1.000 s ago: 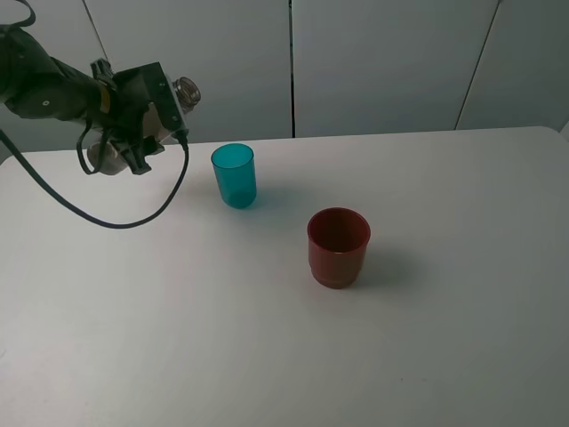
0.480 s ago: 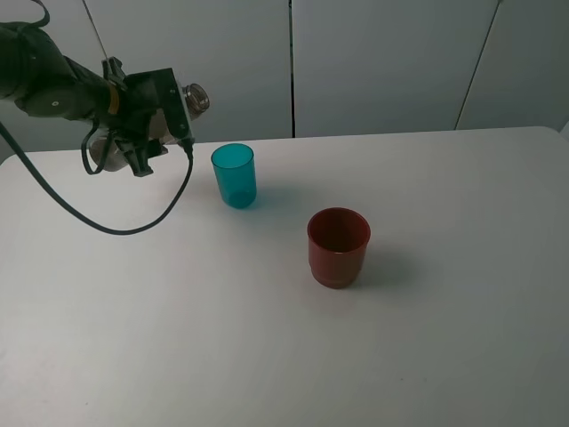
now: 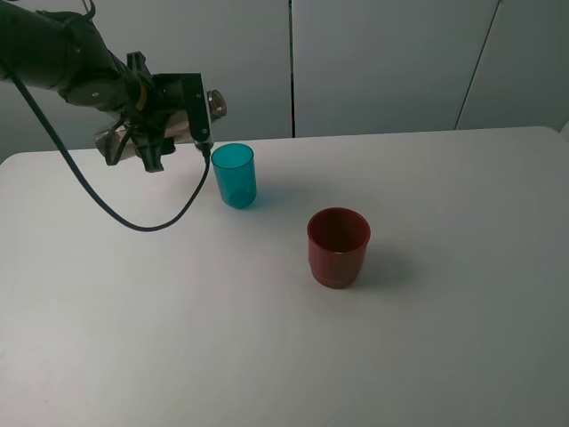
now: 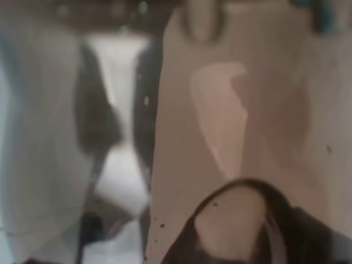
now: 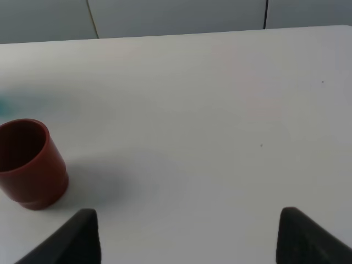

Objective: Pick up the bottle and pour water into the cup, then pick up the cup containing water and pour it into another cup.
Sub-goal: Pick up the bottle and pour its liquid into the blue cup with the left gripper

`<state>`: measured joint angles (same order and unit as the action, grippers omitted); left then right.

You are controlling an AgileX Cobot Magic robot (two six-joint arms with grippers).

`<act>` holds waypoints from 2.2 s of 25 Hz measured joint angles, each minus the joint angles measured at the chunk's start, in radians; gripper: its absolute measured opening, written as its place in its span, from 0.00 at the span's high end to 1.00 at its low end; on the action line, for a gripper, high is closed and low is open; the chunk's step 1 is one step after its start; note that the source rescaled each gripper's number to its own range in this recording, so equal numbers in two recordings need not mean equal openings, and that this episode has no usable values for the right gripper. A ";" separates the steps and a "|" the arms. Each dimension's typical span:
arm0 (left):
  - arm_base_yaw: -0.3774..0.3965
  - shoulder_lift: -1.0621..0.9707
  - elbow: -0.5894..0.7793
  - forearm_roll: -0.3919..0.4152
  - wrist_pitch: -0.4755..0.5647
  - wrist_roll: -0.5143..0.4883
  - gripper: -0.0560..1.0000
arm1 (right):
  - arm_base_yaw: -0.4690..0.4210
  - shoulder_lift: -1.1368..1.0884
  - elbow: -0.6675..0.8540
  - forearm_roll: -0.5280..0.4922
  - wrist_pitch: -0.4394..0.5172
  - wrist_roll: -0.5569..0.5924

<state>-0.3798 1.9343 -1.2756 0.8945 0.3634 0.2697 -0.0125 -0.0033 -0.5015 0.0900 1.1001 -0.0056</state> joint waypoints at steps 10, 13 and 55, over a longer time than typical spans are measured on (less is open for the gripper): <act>-0.002 0.010 -0.002 0.043 0.039 0.014 0.92 | 0.000 0.000 0.000 0.000 0.000 0.000; -0.002 0.021 -0.002 0.047 0.049 0.025 0.92 | 0.000 0.000 0.000 0.000 0.000 0.006; -0.036 0.099 -0.091 0.259 0.109 0.051 0.92 | 0.000 0.000 0.000 0.000 0.000 0.006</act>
<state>-0.4161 2.0330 -1.3665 1.1536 0.4727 0.3207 -0.0125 -0.0033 -0.5015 0.0900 1.1001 0.0000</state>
